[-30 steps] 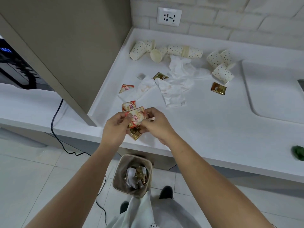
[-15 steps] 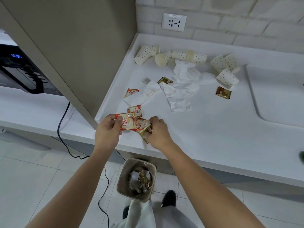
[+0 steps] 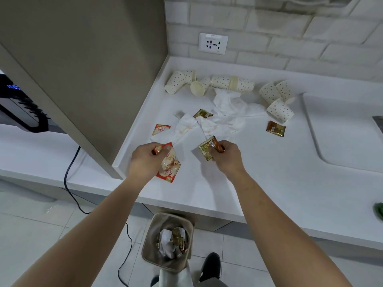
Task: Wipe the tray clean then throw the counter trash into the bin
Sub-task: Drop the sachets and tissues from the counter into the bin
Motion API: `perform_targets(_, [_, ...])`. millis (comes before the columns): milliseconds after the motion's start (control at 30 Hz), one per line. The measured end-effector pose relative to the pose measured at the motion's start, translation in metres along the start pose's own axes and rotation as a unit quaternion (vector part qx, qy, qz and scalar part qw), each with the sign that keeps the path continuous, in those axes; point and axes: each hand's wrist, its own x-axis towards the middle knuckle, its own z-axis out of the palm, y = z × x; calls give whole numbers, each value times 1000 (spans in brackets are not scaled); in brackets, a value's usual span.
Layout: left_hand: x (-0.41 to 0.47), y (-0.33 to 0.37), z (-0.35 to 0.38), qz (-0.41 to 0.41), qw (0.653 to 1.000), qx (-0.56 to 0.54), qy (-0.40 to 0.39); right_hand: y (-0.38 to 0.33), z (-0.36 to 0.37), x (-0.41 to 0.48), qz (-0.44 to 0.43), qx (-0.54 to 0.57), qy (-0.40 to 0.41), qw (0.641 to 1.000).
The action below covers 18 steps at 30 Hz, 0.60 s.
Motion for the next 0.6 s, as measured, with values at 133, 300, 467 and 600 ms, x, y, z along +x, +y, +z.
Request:
perform_targets(133, [41, 17, 17, 69, 993, 94, 11, -6, -4, 31, -38, -207, -11, 977])
perform_targets(300, [92, 11, 41, 97, 961, 257, -21, 1, -1, 57, -117, -353, -8, 928])
perform_targets(467, [106, 14, 64, 92, 952, 288, -48, 8, -2, 82, -86, -358, -51, 928])
perform_targets(600, [106, 14, 76, 109, 942, 317, -5, 13, -4, 88, -105, -362, -19, 926])
